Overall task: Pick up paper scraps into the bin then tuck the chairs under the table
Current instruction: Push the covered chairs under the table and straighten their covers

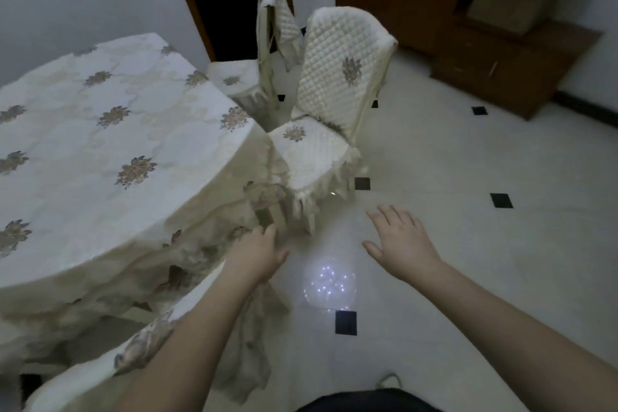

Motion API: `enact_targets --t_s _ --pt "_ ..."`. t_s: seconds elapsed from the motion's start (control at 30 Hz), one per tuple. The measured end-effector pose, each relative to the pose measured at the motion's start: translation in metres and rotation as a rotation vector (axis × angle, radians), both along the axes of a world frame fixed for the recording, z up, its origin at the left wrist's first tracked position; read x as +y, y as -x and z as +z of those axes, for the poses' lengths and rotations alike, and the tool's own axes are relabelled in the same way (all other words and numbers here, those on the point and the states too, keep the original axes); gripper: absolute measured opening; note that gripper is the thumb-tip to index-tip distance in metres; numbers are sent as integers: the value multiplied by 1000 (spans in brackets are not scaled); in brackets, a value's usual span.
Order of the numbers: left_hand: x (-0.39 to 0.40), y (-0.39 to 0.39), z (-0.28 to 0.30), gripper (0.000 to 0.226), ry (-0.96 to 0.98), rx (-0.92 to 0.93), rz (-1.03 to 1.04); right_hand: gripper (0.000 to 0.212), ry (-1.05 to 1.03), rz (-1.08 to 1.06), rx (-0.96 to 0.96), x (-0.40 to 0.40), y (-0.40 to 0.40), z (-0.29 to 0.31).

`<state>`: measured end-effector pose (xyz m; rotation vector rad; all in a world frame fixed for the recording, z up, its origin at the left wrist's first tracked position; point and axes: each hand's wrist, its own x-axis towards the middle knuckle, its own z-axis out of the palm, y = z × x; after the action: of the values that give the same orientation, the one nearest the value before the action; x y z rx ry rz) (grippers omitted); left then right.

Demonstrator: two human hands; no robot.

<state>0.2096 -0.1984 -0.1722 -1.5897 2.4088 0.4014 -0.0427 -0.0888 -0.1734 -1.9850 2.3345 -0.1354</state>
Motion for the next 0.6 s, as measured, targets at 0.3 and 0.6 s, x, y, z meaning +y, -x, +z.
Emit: enact_targets --t_s 0.3,0.6 --pt "4 131 -9 58 143 -17 -252 58 65 -147 -83 23 104 1" --pt "-64 224 -5 62 156 132 -303 53 37 -254 -22 -29 168 -21"
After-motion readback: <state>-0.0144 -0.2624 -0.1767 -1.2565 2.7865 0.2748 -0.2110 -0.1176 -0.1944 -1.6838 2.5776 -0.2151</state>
